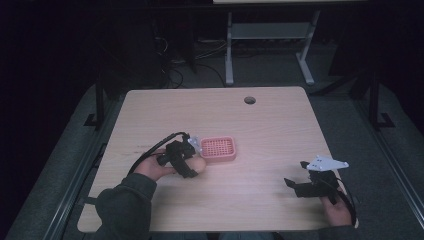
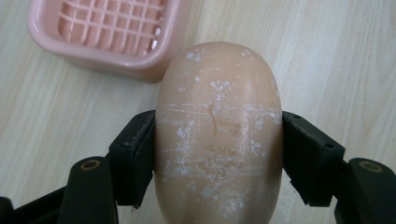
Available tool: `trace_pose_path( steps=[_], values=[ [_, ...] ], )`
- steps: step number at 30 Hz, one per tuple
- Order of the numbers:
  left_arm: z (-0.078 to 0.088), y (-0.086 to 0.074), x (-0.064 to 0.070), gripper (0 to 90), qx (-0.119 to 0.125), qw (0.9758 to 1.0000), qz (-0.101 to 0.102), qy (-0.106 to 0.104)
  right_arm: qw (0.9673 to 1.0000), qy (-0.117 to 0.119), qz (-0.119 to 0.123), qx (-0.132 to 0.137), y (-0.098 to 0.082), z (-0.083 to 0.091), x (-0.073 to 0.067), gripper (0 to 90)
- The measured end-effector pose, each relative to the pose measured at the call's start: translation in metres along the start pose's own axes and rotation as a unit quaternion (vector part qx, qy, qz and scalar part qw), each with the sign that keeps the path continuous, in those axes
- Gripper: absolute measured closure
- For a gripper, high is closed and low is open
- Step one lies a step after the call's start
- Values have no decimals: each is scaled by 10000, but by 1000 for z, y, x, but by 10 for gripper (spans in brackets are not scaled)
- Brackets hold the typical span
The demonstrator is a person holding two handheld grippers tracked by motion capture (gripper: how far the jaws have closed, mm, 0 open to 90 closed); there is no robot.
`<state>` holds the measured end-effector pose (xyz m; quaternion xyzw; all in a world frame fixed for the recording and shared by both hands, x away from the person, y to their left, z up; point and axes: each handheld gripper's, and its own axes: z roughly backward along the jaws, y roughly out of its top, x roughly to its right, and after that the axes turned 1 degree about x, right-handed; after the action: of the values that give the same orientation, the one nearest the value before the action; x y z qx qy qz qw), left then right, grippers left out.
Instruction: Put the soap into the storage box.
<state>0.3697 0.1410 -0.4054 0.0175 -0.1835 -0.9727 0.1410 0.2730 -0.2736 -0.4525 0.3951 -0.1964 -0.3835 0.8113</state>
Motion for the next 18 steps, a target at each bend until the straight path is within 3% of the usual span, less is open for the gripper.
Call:
trace_pose_path(
  steps=[18],
  values=[
    [2, 23, -9, 323, 1, 9999, -128, 18, 10000, -3, 35, 26, 0, -1, 0, 141]
  ],
)
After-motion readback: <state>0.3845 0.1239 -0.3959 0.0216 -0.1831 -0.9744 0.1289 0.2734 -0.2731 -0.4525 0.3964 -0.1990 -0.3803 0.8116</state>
